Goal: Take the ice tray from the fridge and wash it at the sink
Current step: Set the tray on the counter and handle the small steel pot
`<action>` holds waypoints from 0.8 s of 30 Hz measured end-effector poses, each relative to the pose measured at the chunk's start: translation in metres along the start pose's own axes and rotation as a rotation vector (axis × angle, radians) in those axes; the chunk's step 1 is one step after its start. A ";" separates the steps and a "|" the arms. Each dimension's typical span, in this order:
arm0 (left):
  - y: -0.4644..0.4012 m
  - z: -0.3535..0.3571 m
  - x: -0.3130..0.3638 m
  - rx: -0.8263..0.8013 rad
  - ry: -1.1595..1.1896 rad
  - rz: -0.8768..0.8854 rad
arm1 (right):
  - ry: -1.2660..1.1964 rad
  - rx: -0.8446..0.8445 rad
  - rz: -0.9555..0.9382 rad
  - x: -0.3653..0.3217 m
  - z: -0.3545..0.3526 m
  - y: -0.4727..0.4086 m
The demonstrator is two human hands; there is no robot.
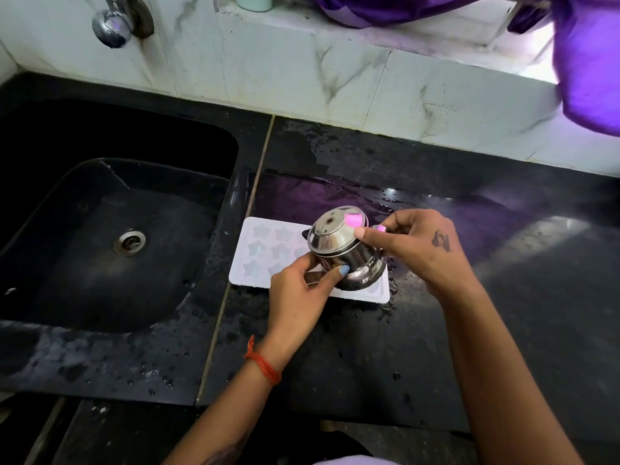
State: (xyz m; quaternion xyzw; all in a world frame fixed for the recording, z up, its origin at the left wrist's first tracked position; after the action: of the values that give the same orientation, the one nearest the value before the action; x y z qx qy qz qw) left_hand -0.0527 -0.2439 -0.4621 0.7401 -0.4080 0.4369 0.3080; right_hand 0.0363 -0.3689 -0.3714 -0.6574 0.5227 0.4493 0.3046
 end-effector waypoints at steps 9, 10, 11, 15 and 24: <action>0.005 0.013 -0.001 -0.104 0.046 -0.017 | 0.168 0.036 -0.061 -0.006 -0.007 0.009; 0.006 0.014 -0.001 -0.116 0.072 -0.022 | 0.190 0.039 -0.068 -0.007 -0.007 0.010; 0.007 0.016 -0.002 -0.124 0.096 -0.026 | 0.210 0.041 -0.075 -0.008 -0.007 0.011; 0.009 0.020 -0.002 -0.138 0.161 -0.039 | 0.291 0.036 -0.105 -0.012 -0.007 0.013; 0.009 0.022 -0.001 -0.125 0.163 -0.048 | 0.308 0.034 -0.124 -0.012 -0.008 0.014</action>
State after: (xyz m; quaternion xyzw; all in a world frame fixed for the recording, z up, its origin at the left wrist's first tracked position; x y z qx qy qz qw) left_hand -0.0523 -0.2655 -0.4718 0.6911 -0.3904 0.4619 0.3957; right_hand 0.0249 -0.3752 -0.3565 -0.7443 0.5291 0.3147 0.2591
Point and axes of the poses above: each hand's wrist, its own y-axis away from the middle knuckle, its own z-axis out of the palm, x = y × z, the point moved 2 cm from there along -y, towards the middle knuckle, and after that the axes turned 15 degrees about -y, right-handed, at the moved point
